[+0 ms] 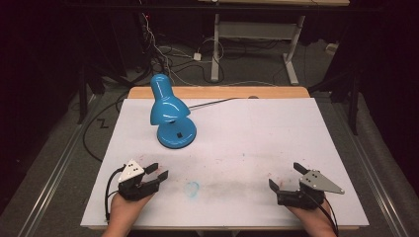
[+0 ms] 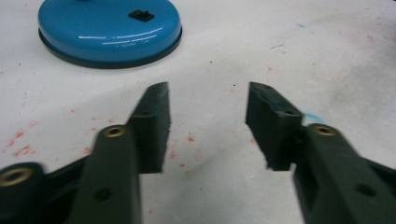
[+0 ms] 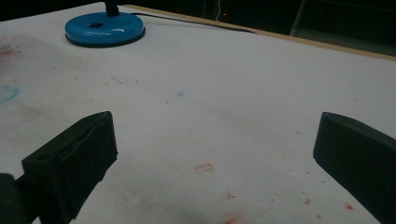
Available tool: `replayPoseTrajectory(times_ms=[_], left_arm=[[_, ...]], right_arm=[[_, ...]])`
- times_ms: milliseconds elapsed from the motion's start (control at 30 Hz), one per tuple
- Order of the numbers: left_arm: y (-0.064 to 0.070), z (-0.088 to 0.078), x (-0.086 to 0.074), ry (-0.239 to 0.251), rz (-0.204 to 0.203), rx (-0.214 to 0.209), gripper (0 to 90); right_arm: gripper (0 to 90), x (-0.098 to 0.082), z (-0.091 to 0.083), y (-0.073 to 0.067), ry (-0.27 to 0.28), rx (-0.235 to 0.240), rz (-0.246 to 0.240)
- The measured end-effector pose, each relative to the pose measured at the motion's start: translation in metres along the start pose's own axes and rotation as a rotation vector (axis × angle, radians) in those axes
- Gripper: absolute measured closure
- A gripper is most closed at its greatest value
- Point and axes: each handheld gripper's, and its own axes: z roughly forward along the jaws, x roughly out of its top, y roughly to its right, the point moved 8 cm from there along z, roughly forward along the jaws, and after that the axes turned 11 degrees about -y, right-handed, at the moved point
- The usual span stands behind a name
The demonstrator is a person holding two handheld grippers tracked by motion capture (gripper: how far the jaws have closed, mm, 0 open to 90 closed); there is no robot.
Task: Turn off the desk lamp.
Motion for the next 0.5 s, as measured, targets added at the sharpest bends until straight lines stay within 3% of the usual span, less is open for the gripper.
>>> replayPoseTrajectory(times_ms=[200, 333, 433, 500], left_arm=[[-0.001, 0.004, -0.002, -0.047, 0.01, 0.022, 12.1], [0.005, 0.004, 0.002, -0.026, 0.036, -0.005, 0.0], [0.009, 0.001, 0.005, 0.011, 0.044, -0.04, 0.0], [0.01, 0.0, 0.005, 0.015, 0.057, -0.042, 0.0]], right_arm=[[0.3, -0.001, 0.001, 0.0, -0.003, 0.004, 0.002], [0.3, -0.001, 0.001, -0.001, -0.002, 0.006, -0.001], [0.3, -0.001, 0.001, -0.002, -0.002, 0.008, 0.0], [0.3, -0.001, 0.001, -0.002, -0.001, 0.011, -0.004]])
